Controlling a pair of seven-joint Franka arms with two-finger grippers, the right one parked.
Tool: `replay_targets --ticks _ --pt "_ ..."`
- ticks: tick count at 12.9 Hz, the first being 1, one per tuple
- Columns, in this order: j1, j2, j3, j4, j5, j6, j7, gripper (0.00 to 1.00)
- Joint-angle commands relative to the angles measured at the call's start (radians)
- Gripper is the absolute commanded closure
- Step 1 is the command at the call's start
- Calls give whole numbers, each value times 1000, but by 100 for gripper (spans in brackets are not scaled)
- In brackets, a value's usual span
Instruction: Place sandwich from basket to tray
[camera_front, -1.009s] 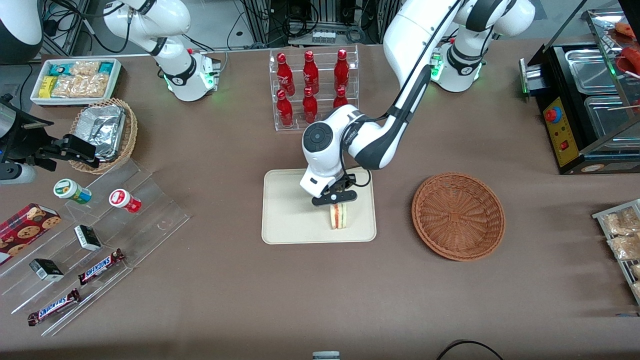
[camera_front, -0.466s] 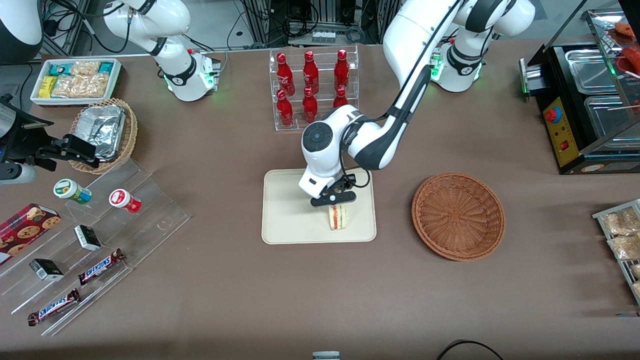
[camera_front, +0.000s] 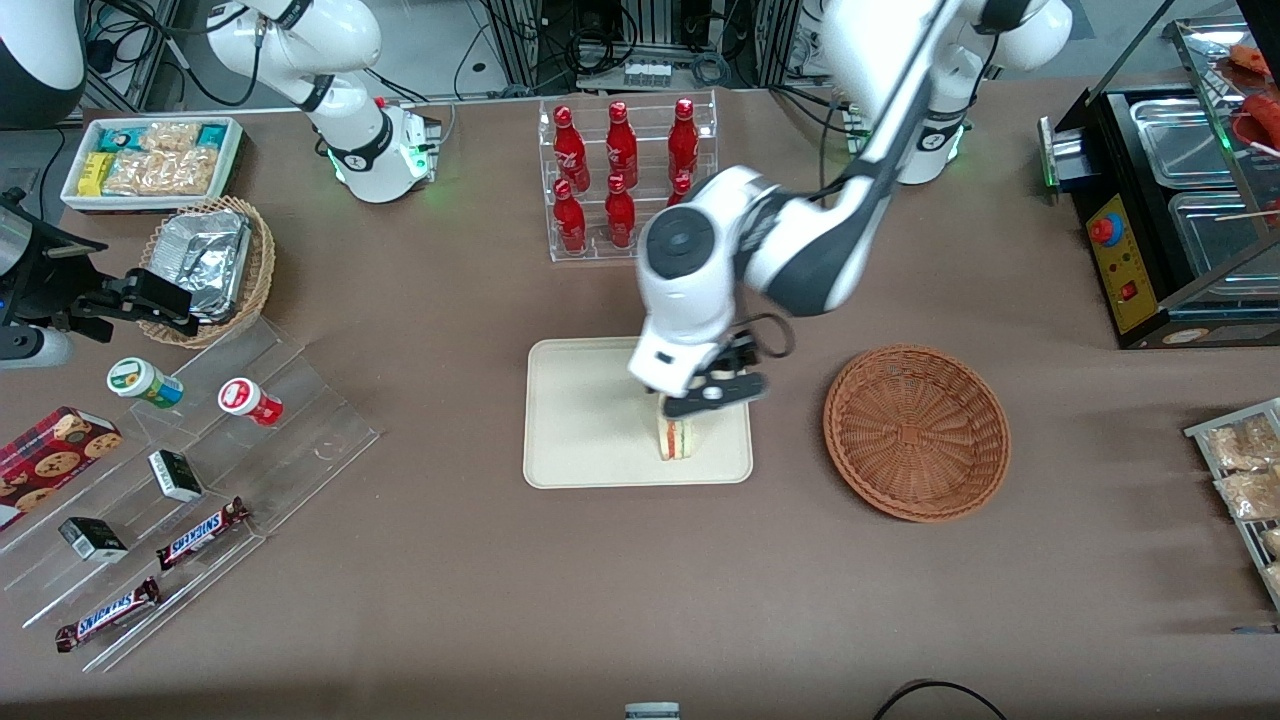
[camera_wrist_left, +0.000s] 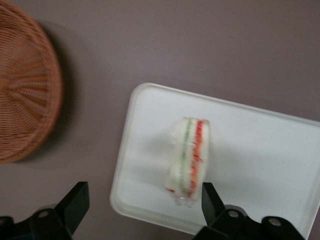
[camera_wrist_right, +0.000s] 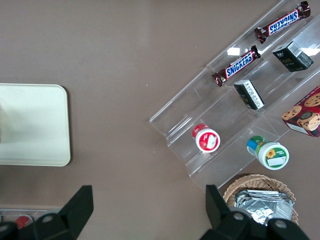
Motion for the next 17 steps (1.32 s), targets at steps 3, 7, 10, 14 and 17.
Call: replay_targets --ticks 3,7,10,14,17 --pt "155 -232 -10 -42 3 -241 93 1" --pt "290 -371 -10 -74 3 -380 281 1" --pt "400 -438 -10 -81 1 -458 452 1" --pt "562 -523 -8 -138 -22 -473 685 1" --pt "631 -555 -8 -149 -25 -475 800 1"
